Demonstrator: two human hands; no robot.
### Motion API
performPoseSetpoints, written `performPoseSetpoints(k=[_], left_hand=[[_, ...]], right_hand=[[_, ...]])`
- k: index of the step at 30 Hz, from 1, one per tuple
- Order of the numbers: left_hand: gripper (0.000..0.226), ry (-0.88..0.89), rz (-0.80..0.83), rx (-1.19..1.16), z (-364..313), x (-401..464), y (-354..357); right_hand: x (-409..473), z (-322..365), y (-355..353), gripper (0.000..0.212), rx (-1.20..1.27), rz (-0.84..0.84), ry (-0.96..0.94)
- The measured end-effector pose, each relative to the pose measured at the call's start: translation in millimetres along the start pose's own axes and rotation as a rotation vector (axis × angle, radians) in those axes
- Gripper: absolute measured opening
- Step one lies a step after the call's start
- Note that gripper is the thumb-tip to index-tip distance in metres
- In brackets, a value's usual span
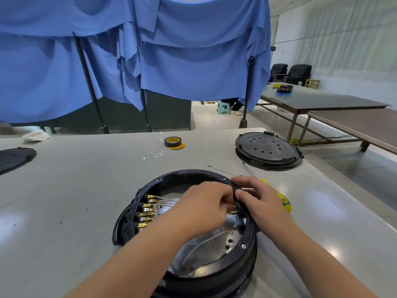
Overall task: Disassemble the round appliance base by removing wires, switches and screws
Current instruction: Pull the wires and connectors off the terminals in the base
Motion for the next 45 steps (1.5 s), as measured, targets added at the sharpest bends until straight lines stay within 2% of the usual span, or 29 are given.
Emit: performPoseSetpoints(k=[4,8,12,16,21,26,28,30,34,38,45], left_hand=[[0.017,-0.034,0.011,-0.039,1.7,0.7,-1.1],[0.012,-0.018,0.003,0.013,-2.2,-2.2,-2.8],[0.011,0.014,-0.087,0.104,2.2,-9.0,-12.9],[0.008,0.024,-0.114,-0.012,0.5,-12.7,-14.9],[0.009,0.067,-0.237,-0.104,-3.8,-11.1,-16.4],[0.005,0.025,-0.396,-0.381,0.4,-15.4,-25.9],[0.008,-0.014,-0.45,-0.501,3.1,-16.8,-29.8],[0.011,-0.037,-0.485,-0.558,6.3,-17.2,-32.6],[0.012,-0.079,-0.506,-0.715,11.4,-16.6,-36.2],[0.009,-0.104,-0.515,-0.837,14.1,-16.1,-38.2],[0.008,-0.085,-0.506,-0.943,13.2,-14.7,-38.4]], right_hand=[[-0.2,-0.6,0.2,0.029,-0.007,0.002,0.006],[0.0,-0.6,-0.2,0.029,-0.011,0.0,0.008],[0.1,0.2,-0.2,0.029,-0.007,-0.003,0.023],[-0.1,1.2,0.3,0.029,-0.007,-0.008,0.023],[-0.2,1.6,0.6,0.028,0.005,-0.005,0.017],[-2.2,3.6,-0.2,0.026,0.008,0.001,0.021],[-4.4,6.3,-0.3,0.023,-0.04,-0.018,0.009],[-6.5,11.8,-2.2,0.018,-0.168,-0.065,-0.082],[-12.3,27.9,-1.7,0.011,-0.247,-0.023,-0.248],[-11.8,36.1,2.7,0.014,-0.168,0.109,-0.253],[-6.7,41.7,-1.5,0.014,-0.15,0.151,-0.211]])
Point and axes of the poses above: each hand's wrist, its own x-axis towards the middle knuckle, its own y-axis out of the palm, z = x × y, the point moved 2 cm from there along x, towards the middle knuckle, and after that the axes turned 2 degrees about z, right-handed, at the moved point
